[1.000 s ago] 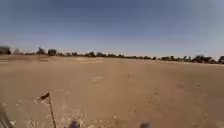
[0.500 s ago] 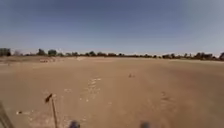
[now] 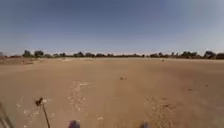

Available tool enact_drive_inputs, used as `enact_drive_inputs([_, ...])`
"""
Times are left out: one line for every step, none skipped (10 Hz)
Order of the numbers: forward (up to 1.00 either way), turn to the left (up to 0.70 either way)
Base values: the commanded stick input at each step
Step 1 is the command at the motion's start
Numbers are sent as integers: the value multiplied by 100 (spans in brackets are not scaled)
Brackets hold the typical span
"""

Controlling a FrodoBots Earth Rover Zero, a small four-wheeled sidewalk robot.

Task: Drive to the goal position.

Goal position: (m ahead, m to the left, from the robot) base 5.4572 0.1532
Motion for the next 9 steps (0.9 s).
enact_drive_inputs([70, 0])
enact_drive_inputs([70, 0])
enact_drive_inputs([70, 0])
enact_drive_inputs([70, 0])
enact_drive_inputs([70, 0])
enact_drive_inputs([70, 0])
enact_drive_inputs([70, 0])
enact_drive_inputs([70, 0])
enact_drive_inputs([70, 0])
